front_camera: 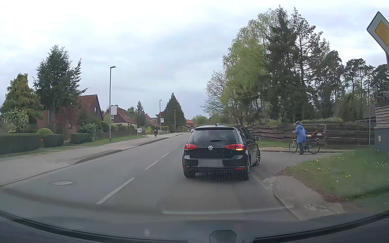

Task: Follow the waypoints while adhering to traffic rules and regulations

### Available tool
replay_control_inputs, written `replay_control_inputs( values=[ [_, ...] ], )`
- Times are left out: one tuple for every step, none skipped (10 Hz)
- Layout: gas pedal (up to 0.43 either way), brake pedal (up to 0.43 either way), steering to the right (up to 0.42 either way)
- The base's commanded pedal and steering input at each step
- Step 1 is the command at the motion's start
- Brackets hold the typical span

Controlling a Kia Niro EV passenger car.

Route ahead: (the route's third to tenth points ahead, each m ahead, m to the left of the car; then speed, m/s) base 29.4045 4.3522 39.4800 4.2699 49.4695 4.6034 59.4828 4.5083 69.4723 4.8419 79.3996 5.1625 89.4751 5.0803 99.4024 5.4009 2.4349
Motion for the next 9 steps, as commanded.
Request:
replay_control_inputs(
  values=[
    [0.000, 0.250, -0.002],
    [0.000, 0.226, -0.002],
    [0.000, 0.207, -0.002],
    [0.000, 0.195, -0.002],
    [0.000, 0.177, -0.002],
    [0.000, 0.152, -0.003],
    [0.000, 0.098, -0.003],
    [0.000, 0.024, -0.003],
    [0.000, 0.000, -0.003]
  ],
)
